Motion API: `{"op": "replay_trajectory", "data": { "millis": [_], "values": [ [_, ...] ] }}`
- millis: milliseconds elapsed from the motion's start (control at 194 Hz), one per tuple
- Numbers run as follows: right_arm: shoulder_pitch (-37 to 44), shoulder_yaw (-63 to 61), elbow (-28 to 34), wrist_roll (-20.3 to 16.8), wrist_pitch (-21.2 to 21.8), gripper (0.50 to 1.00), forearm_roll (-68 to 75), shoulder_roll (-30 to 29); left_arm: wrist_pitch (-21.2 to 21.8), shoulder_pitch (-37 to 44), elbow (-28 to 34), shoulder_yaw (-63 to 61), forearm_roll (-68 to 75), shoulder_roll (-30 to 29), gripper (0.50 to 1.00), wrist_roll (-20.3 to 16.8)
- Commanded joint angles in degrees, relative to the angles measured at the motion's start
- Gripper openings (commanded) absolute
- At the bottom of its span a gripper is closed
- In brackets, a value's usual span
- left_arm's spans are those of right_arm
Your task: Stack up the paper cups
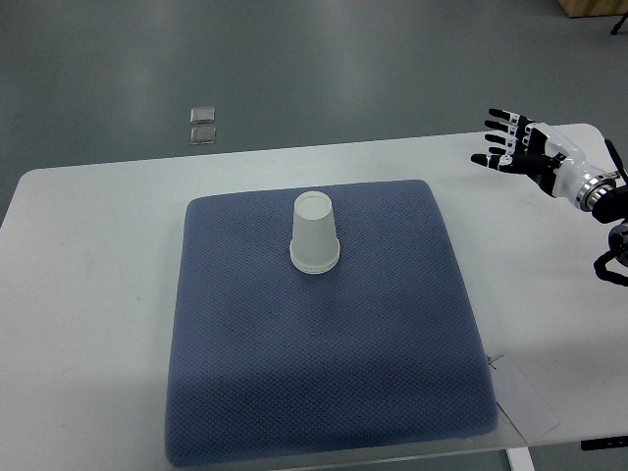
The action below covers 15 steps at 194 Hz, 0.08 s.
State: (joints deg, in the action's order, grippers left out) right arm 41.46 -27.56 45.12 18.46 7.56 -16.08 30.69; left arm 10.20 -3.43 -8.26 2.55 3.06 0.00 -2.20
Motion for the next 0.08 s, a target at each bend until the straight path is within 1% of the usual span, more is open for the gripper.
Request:
{"op": "replay_trajectory", "data": {
  "millis": [0, 72],
  "values": [
    [-1.74, -2.05, -2.84, 0.52, 0.0, 0.913, 1.22, -2.13, -0.01, 0.0, 0.0, 0.0, 0.02, 0.0, 1.0, 0.0],
    [-2.44, -2.85, -4.07, 0.96, -0.09, 0.913, 1.49, -2.83, -0.01, 0.0, 0.0, 0.0, 0.02, 0.0, 1.0, 0.0]
  ]
}}
